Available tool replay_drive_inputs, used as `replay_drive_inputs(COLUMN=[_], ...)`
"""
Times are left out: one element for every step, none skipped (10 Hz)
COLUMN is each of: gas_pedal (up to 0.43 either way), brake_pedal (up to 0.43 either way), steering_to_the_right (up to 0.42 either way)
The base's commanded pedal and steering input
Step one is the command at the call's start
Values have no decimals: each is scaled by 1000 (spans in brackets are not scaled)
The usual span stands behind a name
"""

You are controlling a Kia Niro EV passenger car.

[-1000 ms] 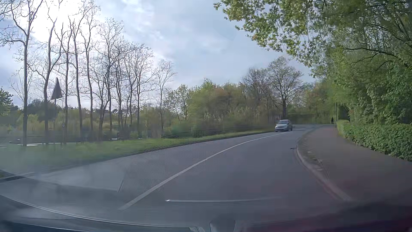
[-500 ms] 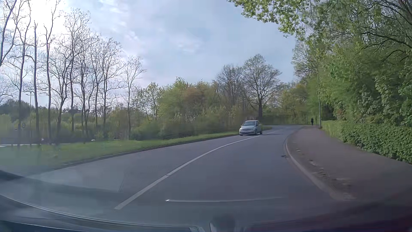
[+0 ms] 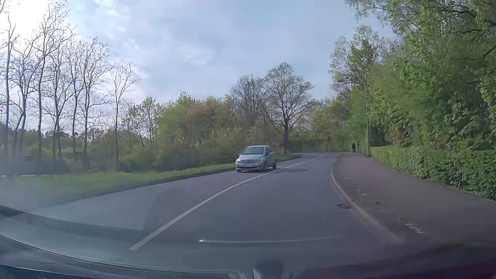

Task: Follow the waypoints while adhering to traffic rules and regulations

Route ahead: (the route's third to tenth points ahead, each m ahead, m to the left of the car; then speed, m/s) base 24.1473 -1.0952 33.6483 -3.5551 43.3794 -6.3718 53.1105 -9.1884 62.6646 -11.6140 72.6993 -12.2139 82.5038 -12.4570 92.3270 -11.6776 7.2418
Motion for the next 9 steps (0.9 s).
replay_drive_inputs(gas_pedal=[197, 197, 197, 197, 197, 189, 189, 177, 177], brake_pedal=[0, 0, 0, 0, 0, 0, 0, 0, 0], steering_to_the_right=[102, 95, 91, 88, 84, 80, 77, 77, 76])
